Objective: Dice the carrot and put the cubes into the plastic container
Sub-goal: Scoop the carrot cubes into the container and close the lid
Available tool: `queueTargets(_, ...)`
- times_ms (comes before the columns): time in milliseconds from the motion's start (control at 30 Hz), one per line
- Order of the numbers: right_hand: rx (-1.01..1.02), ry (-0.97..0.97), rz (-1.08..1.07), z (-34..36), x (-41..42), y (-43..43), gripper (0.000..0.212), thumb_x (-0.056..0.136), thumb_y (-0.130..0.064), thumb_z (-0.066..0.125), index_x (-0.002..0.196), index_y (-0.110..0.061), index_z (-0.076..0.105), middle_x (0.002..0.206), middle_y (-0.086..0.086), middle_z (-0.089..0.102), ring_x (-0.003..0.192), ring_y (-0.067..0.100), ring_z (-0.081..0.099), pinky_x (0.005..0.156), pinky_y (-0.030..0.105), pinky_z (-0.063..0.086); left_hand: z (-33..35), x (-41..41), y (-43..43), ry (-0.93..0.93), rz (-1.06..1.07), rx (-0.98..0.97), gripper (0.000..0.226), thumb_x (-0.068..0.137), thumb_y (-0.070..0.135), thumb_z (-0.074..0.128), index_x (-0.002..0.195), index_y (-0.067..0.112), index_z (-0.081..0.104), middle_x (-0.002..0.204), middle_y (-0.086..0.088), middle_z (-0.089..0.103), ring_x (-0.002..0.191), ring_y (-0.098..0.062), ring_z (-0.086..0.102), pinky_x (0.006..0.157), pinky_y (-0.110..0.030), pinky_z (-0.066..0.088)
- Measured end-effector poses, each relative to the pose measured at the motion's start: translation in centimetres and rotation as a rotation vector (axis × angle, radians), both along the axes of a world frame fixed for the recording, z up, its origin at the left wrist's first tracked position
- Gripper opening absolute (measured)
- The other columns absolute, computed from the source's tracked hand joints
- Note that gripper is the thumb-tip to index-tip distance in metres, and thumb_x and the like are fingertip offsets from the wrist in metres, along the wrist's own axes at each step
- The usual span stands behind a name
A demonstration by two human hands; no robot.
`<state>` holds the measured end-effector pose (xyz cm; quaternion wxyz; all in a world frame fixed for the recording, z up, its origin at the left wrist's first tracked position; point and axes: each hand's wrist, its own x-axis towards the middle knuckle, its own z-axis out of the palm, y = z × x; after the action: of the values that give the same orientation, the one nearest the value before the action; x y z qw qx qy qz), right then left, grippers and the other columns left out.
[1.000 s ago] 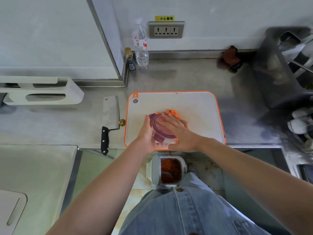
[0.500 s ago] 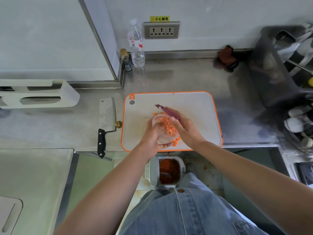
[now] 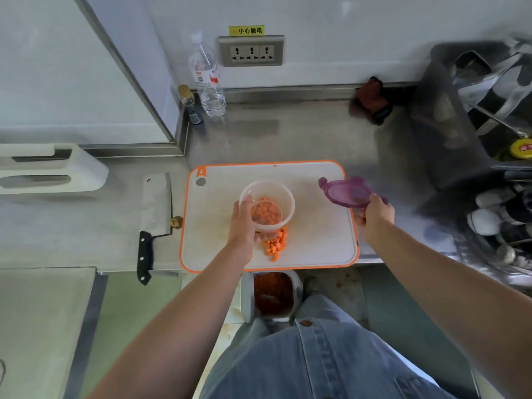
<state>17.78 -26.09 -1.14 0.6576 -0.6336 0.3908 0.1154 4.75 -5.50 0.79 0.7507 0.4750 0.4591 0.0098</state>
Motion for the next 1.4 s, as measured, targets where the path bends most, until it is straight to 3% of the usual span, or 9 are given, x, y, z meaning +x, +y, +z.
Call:
queueTargets(267, 0.221, -0.053, -0.010, 0.5, 3.3, -2.6, 0.010, 0.094, 0.009, 0.044, 0.095, 0.000, 0.047, 0.081, 0.016, 0.054, 0.065, 0.020, 0.058, 0.062, 0.028, 0.057, -0.5, 4.4, -2.5, 0.035, 0.040, 0.062, 0.025, 0.098, 0.034, 0.045, 0.112, 0.015, 0.051, 0.095, -0.015, 0.052, 0.078, -0.029, 0.061, 0.050, -0.040, 0.057)
queueTargets(367, -0.046, 0.027, 0.116, -0.6, 4.3, -3.2, 0.011, 0.089, 0.004, 0.049, 0.097, -0.003, 0.048, 0.102, 0.020, 0.054, 0.062, 0.019, 0.057, 0.047, 0.024, 0.053, -0.6, 5.3, -3.0, 0.045, 0.012, 0.116, 0.025, 0.099, 0.035, 0.043, 0.115, 0.018, 0.049, 0.096, -0.015, 0.053, 0.081, -0.030, 0.062, 0.048, -0.035, 0.055)
queueTargets(467, -0.430, 0.132, 0.324, -0.3, 4.2, -3.2, 0.056, 0.089, -0.009, 0.053, 0.141, -0.004, 0.034, 0.140, 0.018, 0.029, 0.095, 0.032, 0.058, 0.082, 0.038, 0.054, -0.6, 5.2, -3.2, 0.040, -0.030, 0.209, 0.023, 0.100, 0.033, 0.040, 0.120, 0.022, 0.045, 0.092, -0.012, 0.060, 0.075, -0.026, 0.066, 0.051, -0.037, 0.057)
queueTargets(567, -0.589, -0.094, 0.404, 0.7, 3.2, -2.1, 0.054, 0.089, -0.010, 0.054, 0.139, -0.003, 0.036, 0.139, 0.017, 0.028, 0.110, 0.033, 0.050, 0.097, 0.037, 0.042, -0.4, 4.4, -3.1, 0.039, -0.079, 0.315, 0.023, 0.100, 0.029, 0.039, 0.122, 0.021, 0.043, 0.089, -0.008, 0.063, 0.069, -0.021, 0.066, 0.051, -0.033, 0.056)
queueTargets(667, -0.376, -0.325, 0.599, 2.1, 1.1, 0.2, 0.036, 0.093, -0.015, 0.057, 0.127, -0.009, 0.049, 0.115, 0.009, 0.053, 0.087, 0.020, 0.057, 0.073, 0.018, 0.049, 0.1, 3.2, -2.8, -0.008, -0.117, 0.309, 0.024, 0.101, 0.028, 0.039, 0.122, 0.016, 0.044, 0.092, -0.010, 0.063, 0.069, -0.023, 0.065, 0.045, -0.028, 0.052)
queueTargets(733, -0.137, -0.344, 0.822, 2.9, -1.1, 2.1, 0.031, 0.096, -0.021, 0.056, 0.126, -0.013, 0.050, 0.105, 0.002, 0.056, 0.070, 0.016, 0.058, 0.057, 0.022, 0.049, 0.7, 2.2, -2.6, -0.032, -0.135, 0.285, 0.025, 0.101, 0.028, 0.042, 0.122, 0.016, 0.046, 0.095, -0.010, 0.064, 0.074, -0.025, 0.066, 0.047, -0.029, 0.052)
queueTargets(867, -0.206, -0.386, 1.209, 3.4, -5.6, 4.7, 0.027, 0.097, -0.023, 0.054, 0.124, -0.021, 0.053, 0.105, -0.006, 0.058, 0.066, 0.016, 0.062, 0.063, 0.031, 0.054, 1.4, -1.3, -1.5, -0.054, -0.173, 0.295, 0.028, 0.095, 0.036, 0.051, 0.118, 0.019, 0.050, 0.103, -0.003, 0.062, 0.093, -0.021, 0.064, 0.055, -0.030, 0.054)
queueTargets(1033, -0.265, -0.343, 1.170, 1.7, -10.1, 5.3, 0.023, 0.093, -0.006, 0.051, 0.111, -0.017, 0.059, 0.101, 0.003, 0.062, 0.050, 0.013, 0.058, 0.054, 0.023, 0.050, 0.6, -7.0, 0.9, 0.011, -0.306, 0.311, 0.033, 0.084, 0.041, 0.050, 0.107, 0.019, 0.058, 0.109, -0.013, 0.063, 0.096, -0.026, 0.063, 0.063, -0.031, 0.055)
queueTargets(1400, -0.305, -0.251, 1.193, -0.3, -14.9, 4.9, 0.022, 0.099, -0.024, 0.046, 0.100, -0.011, 0.064, 0.093, 0.007, 0.068, 0.058, 0.011, 0.057, 0.048, 0.011, 0.041, -2.6, -14.4, 1.4, 0.147, -0.540, 0.070, 0.033, 0.095, 0.029, 0.040, 0.118, 0.012, 0.057, 0.102, -0.014, 0.061, 0.082, -0.021, 0.064, 0.061, -0.029, 0.054)
